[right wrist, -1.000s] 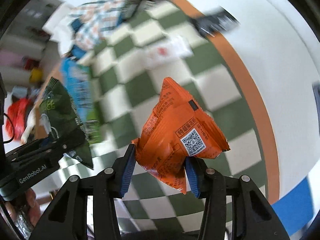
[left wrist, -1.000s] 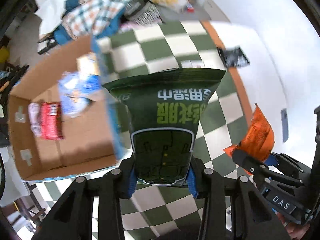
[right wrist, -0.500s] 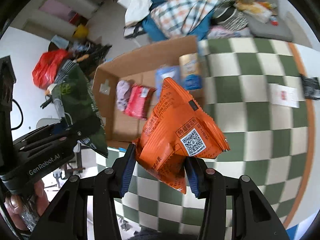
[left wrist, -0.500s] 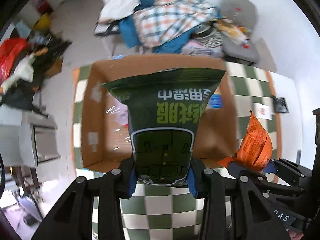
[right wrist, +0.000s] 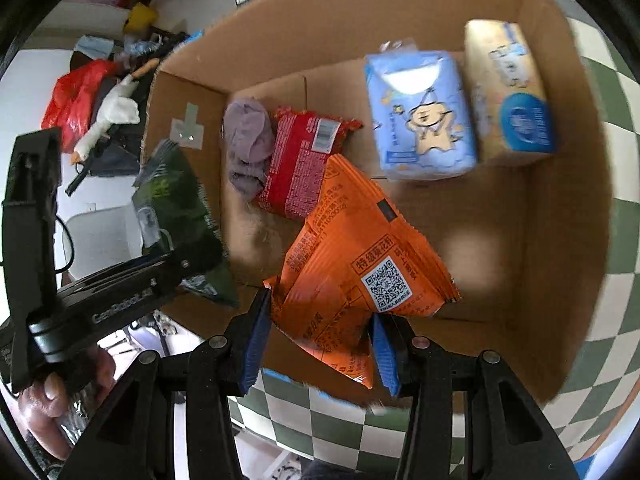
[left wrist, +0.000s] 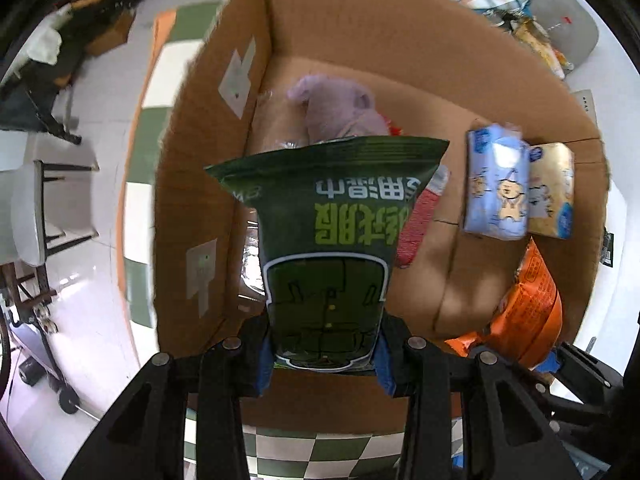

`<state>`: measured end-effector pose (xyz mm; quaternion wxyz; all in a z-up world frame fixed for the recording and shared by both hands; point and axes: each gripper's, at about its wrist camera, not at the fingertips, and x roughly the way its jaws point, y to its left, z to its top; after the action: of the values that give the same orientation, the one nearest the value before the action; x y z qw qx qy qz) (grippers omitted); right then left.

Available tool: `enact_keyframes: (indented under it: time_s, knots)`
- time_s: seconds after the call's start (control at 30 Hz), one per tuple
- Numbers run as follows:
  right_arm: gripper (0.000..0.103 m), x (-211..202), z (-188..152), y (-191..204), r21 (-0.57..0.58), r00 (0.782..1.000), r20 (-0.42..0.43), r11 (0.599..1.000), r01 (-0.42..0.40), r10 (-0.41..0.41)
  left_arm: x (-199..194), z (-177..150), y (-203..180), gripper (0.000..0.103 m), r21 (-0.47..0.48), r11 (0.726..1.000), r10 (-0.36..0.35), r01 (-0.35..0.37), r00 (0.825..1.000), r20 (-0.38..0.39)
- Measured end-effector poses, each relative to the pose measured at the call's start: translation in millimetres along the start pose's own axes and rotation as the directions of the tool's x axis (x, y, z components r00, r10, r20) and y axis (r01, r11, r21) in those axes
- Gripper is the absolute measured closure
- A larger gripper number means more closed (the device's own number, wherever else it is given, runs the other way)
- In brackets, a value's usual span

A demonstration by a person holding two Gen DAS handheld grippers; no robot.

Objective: Organize soft objects
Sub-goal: 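Carry the green and orange bags into the box and open both tools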

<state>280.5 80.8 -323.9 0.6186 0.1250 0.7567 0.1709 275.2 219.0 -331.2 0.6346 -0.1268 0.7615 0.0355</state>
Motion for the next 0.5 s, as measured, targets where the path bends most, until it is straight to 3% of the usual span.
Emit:
enact_keyframes:
  time_s: [0.37,0.5]
  knots:
    - [0.05,33.7,7.5,0.6,-0.006,0.996,-0.087,1.0,0.024,-0.024,10.5,-4.8,-2.4,0.063,-0.001,1.0,0.004,-0.004,0.998,-0.061]
    - [0.031,29.9,4.5,-2.3,-0.005,0.995,-0.094,1.0,0.025,-0.025,-7.7,-11.1,-7.7,0.057,0.009,1.0,0.001,-0.001,1.0,-0.026]
